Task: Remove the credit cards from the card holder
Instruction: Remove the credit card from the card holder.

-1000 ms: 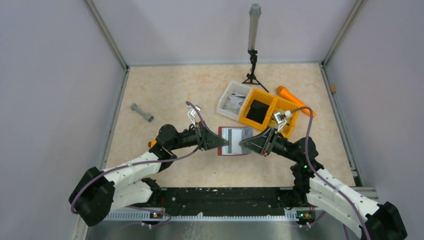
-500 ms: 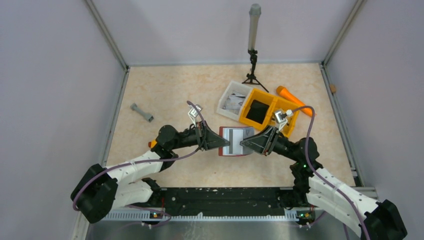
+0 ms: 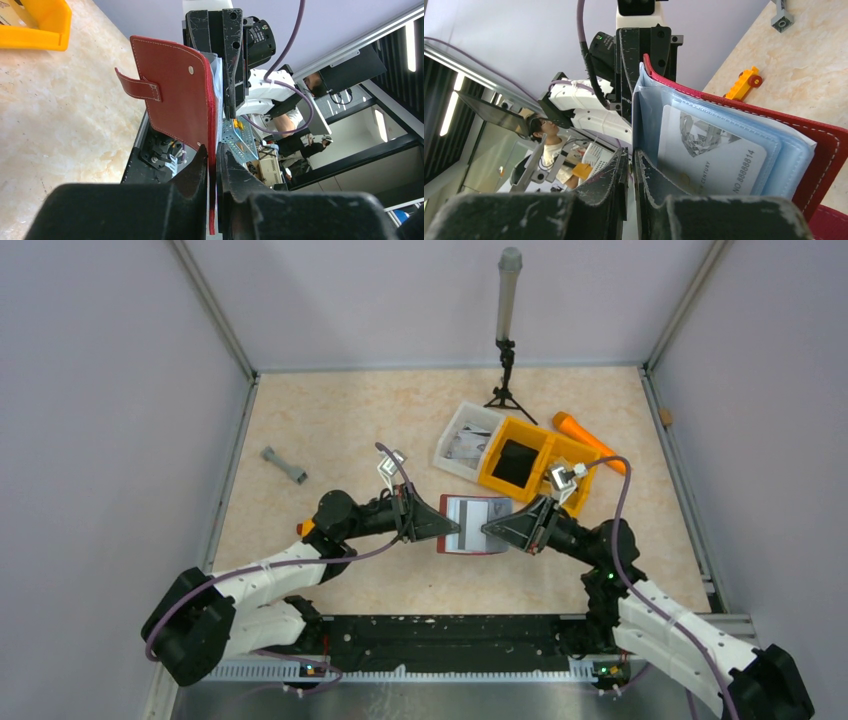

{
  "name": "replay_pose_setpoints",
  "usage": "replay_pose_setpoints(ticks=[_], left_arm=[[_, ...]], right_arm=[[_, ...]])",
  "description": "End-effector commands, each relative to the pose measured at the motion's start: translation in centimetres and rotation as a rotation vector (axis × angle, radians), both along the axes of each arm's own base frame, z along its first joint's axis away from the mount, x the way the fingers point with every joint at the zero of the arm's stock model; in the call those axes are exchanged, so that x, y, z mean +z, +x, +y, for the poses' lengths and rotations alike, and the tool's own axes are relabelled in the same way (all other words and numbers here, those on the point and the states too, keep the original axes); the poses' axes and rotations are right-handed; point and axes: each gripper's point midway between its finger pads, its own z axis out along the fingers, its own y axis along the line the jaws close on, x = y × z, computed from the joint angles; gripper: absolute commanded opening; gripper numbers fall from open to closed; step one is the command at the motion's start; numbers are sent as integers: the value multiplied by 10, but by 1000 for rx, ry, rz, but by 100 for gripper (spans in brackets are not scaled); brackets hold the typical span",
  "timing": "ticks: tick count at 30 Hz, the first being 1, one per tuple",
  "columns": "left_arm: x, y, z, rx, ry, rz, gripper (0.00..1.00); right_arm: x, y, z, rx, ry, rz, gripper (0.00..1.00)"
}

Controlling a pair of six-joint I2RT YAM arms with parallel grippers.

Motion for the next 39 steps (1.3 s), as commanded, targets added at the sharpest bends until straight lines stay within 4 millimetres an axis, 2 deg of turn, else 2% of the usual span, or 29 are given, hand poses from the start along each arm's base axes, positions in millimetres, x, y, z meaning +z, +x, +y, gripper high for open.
replay_pose_setpoints(ticks=[1,5,9,13,16,22,39], left_arm=[[9,2,3,14,-26,-43,11],[9,2,3,16,-27,-43,15],[10,1,3,11,-32,-45,19],[10,1,3,9,-37,-43,21],[10,1,3,7,-42,-37,19],[3,2,2,-2,-47,-19,0],[-4,7,6,23,-53,8,0]], right_arm=[[16,-4,-6,-5,46,-59,9],[17,-5,-6,-4,47,-59,9],[16,-5,-7,-8,44,-56,0],[14,-4,-8,-13,41,-55,0],[9,-3,-8,-18,30,-44,0],[-3,-1,-9,-24,18,-18,0],[-29,3,-18,-61,-5,30,0]])
